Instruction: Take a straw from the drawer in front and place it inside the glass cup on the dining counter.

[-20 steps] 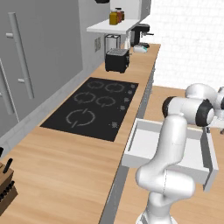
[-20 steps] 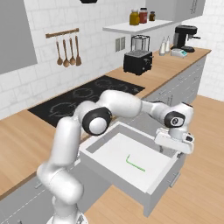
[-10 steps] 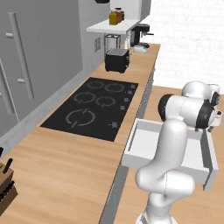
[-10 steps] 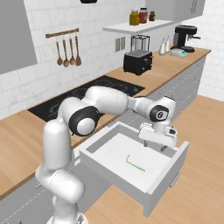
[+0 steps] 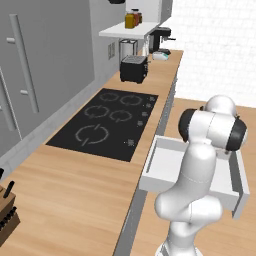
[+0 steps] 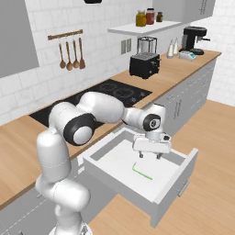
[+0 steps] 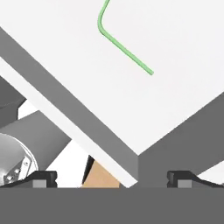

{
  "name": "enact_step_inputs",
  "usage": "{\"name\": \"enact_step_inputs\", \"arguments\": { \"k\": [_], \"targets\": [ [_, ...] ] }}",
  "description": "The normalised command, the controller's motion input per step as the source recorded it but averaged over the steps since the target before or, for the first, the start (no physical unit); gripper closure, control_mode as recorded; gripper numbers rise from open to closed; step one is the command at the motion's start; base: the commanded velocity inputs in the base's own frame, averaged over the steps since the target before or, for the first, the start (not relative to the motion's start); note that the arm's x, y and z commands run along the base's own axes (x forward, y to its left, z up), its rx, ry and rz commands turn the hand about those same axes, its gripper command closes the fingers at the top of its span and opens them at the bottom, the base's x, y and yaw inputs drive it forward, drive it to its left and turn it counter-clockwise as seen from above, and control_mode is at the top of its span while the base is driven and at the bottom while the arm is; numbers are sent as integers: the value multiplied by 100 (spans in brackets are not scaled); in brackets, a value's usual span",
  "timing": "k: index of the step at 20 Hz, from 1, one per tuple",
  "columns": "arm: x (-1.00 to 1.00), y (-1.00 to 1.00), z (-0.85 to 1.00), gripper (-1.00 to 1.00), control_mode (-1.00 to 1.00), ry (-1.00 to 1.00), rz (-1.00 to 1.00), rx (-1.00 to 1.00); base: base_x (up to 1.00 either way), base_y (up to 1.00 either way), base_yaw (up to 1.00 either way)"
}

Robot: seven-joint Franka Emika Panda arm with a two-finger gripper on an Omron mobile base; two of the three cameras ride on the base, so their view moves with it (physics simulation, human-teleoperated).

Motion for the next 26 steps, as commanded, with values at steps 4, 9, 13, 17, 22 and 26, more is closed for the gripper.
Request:
{"name": "enact_step_inputs", "arguments": {
  "k": [4,9,13,17,22,26],
  "targets": [
    [12,20,-19,-100,-100,-3,21,4,0,0,0],
    [5,16,-26,-100,-100,-7,20,2,0,0,0],
    [3,16,-26,-100,-100,-9,17,0,0,0,0],
    [0,23,-31,-100,-100,-3,14,0,0,0,0],
    [3,21,-30,-100,-100,0,7,2,0,0,0],
    [20,1,-24,-100,-100,0,1,1,0,0,0]
  ]
}}
